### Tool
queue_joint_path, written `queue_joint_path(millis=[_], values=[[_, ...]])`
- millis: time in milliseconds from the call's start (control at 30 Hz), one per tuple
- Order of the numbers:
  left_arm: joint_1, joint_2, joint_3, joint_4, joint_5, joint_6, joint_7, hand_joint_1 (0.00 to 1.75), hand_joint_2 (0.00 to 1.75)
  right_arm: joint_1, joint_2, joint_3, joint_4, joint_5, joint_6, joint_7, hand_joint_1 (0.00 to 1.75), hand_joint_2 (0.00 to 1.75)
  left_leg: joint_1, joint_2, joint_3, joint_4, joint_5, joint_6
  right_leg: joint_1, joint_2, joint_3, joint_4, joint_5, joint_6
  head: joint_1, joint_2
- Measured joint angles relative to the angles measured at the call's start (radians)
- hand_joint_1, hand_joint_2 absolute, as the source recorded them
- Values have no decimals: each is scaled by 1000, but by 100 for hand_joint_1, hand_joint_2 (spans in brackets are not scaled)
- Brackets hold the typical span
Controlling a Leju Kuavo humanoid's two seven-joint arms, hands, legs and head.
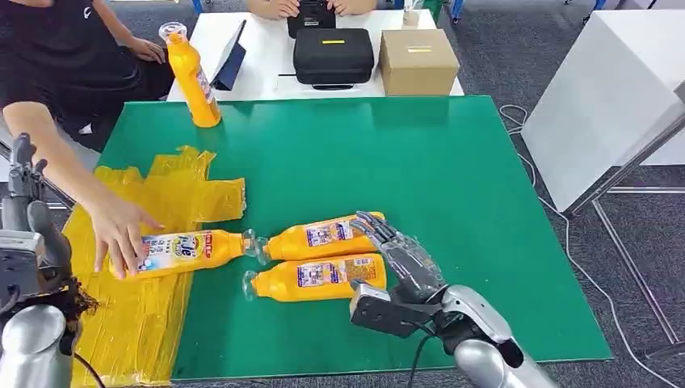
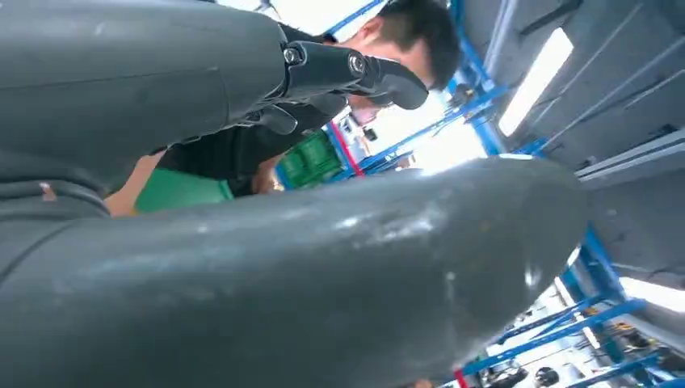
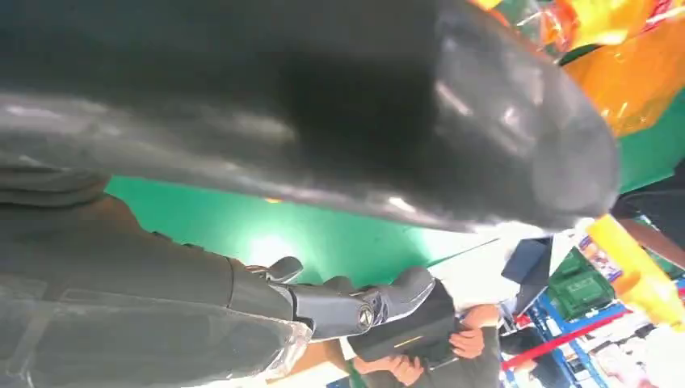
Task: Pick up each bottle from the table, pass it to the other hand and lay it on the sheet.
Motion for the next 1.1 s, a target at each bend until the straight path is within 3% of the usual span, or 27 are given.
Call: queue_joint_path(millis=[67, 100, 233, 567, 1100], values=[[4, 4, 1, -17, 1, -1, 0, 0, 0, -3, 5, 7, 3, 1, 0, 2, 0, 0, 0, 0, 0, 0, 0, 0, 0, 0, 0, 0, 0, 0, 0, 0], [6, 5, 1, -22, 1, -1, 0, 0, 0, -5, 6, 11, 5, 1, 0, 2, 0, 175, 0, 0, 0, 0, 0, 0, 0, 0, 0, 0, 0, 0, 0, 0], [12, 8, 4, -39, 17, 5, -7, 0, 0, -14, 12, 23, 11, 44, 3, 17, 0, 175, 0, 0, 0, 0, 0, 0, 0, 0, 0, 0, 0, 0, 0, 0], [9, 19, 2, -51, 24, 56, -10, 0, 0, -96, 100, 130, 193, 385, 21, 142, 0, 175, 0, 0, 0, 0, 0, 0, 0, 0, 0, 0, 0, 0, 0, 0], [12, 19, 31, -60, 19, 82, 7, 0, 0, -94, 262, 169, 443, 454, 93, 147, 0, 175, 0, 1, 1, 0, 0, 0, 0, 0, 0, 0, 0, 0, 0, 0]])
